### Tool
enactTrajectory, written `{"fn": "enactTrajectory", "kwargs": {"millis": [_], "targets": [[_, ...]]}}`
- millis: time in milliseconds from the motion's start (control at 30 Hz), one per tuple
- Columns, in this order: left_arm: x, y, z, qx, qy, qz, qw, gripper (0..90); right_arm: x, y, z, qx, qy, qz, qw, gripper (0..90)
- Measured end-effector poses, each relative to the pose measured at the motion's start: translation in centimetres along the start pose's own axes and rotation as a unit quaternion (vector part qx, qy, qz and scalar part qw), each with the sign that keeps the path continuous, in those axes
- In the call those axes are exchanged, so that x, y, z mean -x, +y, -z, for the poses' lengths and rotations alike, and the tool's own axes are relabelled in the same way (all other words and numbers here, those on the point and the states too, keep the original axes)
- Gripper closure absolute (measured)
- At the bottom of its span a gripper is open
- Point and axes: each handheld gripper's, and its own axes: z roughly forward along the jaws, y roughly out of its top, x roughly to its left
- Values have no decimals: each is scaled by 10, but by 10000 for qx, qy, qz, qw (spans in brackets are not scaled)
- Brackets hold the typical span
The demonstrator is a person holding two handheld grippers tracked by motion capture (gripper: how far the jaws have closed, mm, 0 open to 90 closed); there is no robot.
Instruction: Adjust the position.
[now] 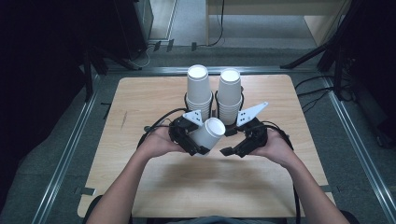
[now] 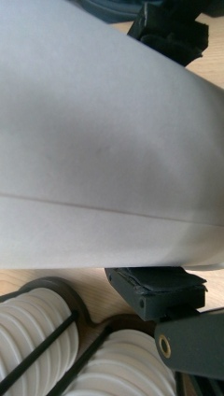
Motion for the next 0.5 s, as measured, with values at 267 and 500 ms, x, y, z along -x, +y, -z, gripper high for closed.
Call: {"fn": "enactTrajectory", "kwargs": {"millis": [267,500], "targets": [[-3,5,-4,-392,120,-92,9991,153,-1,-4,-6,-28,-1,66,10000,236],[-5,7,-14,-763,-100,-109,9970,152,0,-7,-12,-75,-109,179,9998,236]]}}
